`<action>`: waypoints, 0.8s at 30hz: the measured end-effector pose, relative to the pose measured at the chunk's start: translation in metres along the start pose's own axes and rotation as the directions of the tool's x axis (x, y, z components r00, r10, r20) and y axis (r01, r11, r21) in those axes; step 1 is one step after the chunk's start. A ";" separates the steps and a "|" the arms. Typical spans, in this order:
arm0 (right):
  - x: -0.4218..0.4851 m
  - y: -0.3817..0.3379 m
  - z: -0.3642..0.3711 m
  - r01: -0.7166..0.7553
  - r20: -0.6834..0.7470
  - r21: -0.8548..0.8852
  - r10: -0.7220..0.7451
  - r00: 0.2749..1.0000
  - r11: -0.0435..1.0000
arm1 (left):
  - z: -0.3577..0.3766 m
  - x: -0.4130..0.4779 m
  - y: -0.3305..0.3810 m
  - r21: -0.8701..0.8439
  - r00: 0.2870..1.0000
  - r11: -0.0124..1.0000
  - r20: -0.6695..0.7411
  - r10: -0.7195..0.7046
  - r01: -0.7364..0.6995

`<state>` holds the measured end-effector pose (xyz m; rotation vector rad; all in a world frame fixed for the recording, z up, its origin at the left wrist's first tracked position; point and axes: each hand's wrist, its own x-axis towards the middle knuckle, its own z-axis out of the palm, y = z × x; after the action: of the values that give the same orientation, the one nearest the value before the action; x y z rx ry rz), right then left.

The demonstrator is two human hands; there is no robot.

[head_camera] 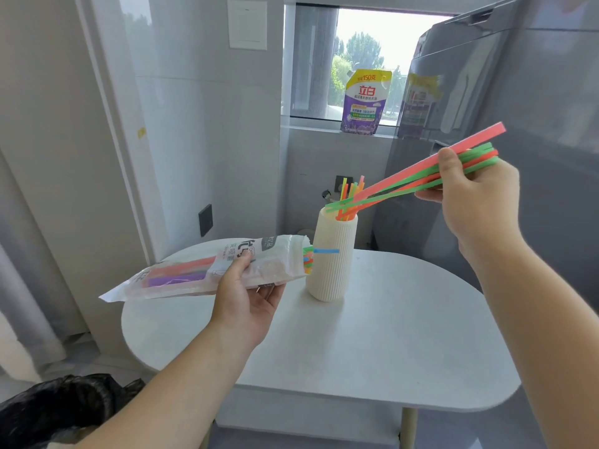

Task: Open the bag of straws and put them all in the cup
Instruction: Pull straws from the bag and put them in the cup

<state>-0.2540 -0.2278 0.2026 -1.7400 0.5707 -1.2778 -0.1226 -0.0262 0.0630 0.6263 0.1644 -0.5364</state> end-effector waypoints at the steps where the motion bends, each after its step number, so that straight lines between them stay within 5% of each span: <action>1: 0.003 0.000 0.001 0.003 0.006 -0.025 -0.003 1.000 1.000 | 0.000 0.000 0.000 -0.001 1.000 1.000 0.002 0.001 -0.001; 24: 0.032 -0.005 0.061 0.044 0.255 -0.371 0.056 0.965 0.928 | -0.003 -0.002 0.002 0.003 1.000 1.000 0.023 0.006 -0.006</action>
<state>-0.1869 -0.2273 0.2181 -2.1803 0.6960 -0.9509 -0.1233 -0.0224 0.0620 0.6232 0.1402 -0.5381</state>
